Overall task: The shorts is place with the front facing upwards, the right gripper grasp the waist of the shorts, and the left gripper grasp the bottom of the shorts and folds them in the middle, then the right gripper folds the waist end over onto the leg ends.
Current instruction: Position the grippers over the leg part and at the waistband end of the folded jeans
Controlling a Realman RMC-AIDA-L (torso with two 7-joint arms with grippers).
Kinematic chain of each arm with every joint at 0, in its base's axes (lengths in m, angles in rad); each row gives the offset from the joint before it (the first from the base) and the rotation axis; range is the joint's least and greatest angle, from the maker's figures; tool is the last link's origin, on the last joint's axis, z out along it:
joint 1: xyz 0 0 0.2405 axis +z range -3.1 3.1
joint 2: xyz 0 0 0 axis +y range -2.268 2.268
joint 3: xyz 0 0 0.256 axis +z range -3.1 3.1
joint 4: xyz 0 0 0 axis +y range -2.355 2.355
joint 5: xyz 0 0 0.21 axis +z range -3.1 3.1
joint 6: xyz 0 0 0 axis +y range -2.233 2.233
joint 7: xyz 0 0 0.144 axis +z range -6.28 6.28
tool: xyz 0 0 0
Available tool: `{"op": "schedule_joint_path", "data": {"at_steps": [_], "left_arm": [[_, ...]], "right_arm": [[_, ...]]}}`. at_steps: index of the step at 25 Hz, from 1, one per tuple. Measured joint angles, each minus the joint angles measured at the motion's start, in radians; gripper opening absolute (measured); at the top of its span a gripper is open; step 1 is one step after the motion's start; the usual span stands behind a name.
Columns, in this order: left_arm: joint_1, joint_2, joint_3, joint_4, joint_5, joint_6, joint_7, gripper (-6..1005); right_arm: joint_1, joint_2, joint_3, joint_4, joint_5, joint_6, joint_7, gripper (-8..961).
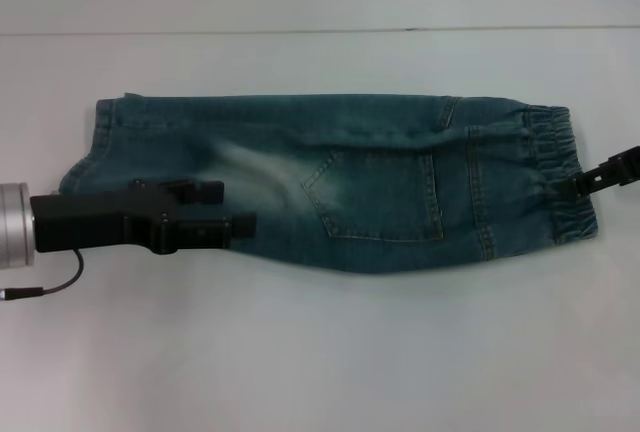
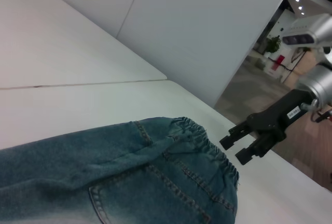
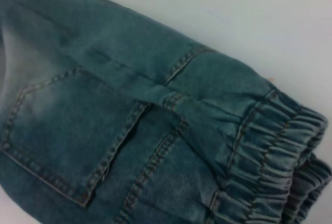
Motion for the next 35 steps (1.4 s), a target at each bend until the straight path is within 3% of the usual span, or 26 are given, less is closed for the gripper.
{"op": "schedule_joint_path", "data": {"at_steps": [6,14,29,35], "left_arm": [[0.001,-0.004,-0.001,-0.001,0.0,0.001,0.0,910],[0.002,-0.004,-0.001,-0.001,0.0,0.002,-0.01,910],[0.001,-0.005,0.0,-0.001,0.0,-0.001,-0.005,909],[0.003,-0.007,0.003,-0.001,0.0,-0.012,-0.003,907]], "right_arm": [[0.0,0.01,-0.031,0.056,-0.001,0.077,-0.014,947],[0.003,0.04,-0.031,0.069,-0.001,0.11,-0.04,947],[0.0,0.06,-0.031,0.066,0.016,0.099,-0.078,942],[-0.006,0.056,-0.023,0.056,0.027,0.058,-0.094,814]]}}
